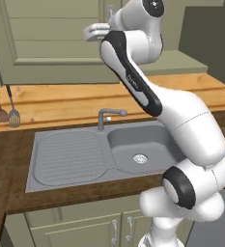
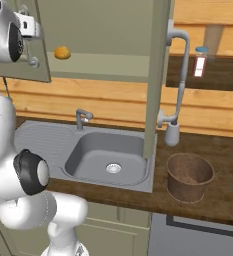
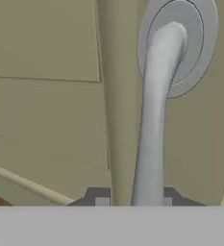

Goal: Open the cabinet, pick up the bread from the cabinet and place it in the basket. Then move the basket to the dining counter.

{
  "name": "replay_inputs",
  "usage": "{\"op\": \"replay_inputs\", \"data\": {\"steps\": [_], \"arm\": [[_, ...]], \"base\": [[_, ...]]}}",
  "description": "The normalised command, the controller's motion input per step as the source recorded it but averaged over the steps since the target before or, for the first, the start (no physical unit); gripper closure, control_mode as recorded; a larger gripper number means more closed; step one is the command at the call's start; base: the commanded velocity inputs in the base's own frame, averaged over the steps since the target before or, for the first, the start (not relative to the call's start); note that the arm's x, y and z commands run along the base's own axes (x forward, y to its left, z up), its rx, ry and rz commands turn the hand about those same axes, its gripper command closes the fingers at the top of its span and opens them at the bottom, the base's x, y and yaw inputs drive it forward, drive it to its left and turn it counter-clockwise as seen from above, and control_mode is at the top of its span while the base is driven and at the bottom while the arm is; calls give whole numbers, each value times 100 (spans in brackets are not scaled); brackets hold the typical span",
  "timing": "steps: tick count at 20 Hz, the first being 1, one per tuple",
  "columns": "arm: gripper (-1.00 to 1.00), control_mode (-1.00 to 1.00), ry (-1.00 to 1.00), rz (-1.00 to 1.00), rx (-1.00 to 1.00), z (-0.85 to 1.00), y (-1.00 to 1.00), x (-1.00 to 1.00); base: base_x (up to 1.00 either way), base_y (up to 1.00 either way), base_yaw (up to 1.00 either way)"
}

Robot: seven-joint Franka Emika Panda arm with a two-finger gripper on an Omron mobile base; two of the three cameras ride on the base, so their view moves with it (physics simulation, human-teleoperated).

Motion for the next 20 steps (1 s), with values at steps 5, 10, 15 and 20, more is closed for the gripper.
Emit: {"op": "replay_inputs", "data": {"steps": [5,10,15,20], "arm": [[100,-100,0,11,0,-7,100,-92],[100,-100,0,7,0,-16,100,-100],[100,-100,1,3,0,-15,100,-97],[100,-100,3,2,0,-34,100,-91]], "base": [[0,0,0],[0,0,0],[0,0,0],[0,0,0]]}}
